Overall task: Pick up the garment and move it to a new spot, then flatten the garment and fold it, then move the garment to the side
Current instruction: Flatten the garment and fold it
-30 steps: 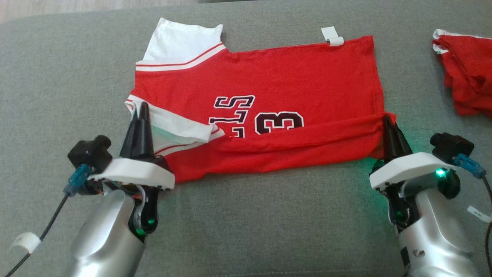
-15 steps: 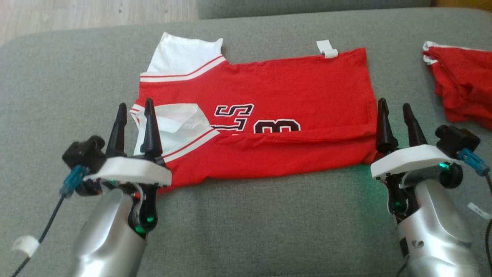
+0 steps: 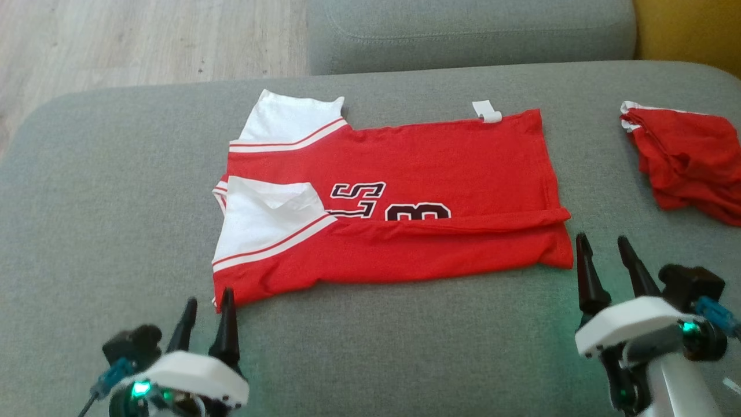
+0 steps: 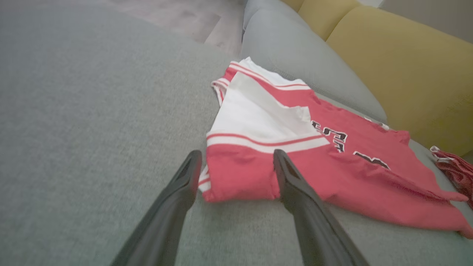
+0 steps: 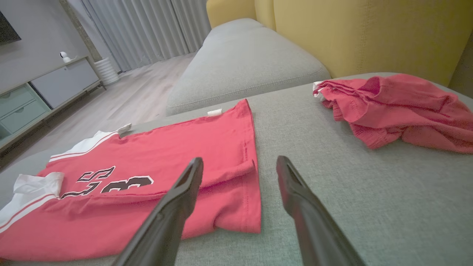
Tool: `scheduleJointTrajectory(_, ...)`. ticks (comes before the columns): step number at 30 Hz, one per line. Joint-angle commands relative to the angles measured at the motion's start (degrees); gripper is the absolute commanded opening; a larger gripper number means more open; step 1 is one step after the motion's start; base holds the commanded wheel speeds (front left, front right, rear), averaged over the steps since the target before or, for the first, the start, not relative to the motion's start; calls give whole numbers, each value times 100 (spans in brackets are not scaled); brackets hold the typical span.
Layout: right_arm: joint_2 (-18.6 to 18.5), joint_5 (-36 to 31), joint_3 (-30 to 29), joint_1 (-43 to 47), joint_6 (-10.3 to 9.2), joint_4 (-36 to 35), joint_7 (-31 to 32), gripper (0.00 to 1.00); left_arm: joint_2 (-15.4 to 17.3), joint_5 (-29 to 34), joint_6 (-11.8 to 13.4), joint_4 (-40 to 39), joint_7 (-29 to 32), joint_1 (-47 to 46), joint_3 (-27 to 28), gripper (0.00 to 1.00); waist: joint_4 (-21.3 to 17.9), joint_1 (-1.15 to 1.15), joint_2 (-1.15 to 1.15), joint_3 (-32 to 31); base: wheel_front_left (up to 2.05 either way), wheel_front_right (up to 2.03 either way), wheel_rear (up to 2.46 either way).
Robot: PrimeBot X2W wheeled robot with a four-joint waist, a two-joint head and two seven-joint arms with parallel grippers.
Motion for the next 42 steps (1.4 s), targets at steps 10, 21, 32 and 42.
scheduleJointTrajectory(10, -24, -21, 159, 247, 37, -918, 553, 100, -15, -615, 221, -143, 657, -98, 397, 100, -191, 1, 0, 208, 0, 0, 0)
scheduleJointTrajectory(21, -24, -25, 236, -102, 37, -532, 779, 100, -172, -931, 126, 287, 710, -479, 560, 33, -294, 1, 0, 474, 0, 0, 0)
scheduleJointTrajectory(32, -24, 51, 264, -917, 37, 1020, 747, 100, -195, -881, -19, 191, 599, -669, 473, 0, -135, 1, 0, 554, 0, 0, 0)
scheduleJointTrajectory(42, -24, 392, 478, -1598, 37, 2257, 503, 0, -128, -839, 39, -119, 564, -613, 460, 0, -30, 1, 0, 527, 0, 0, 0)
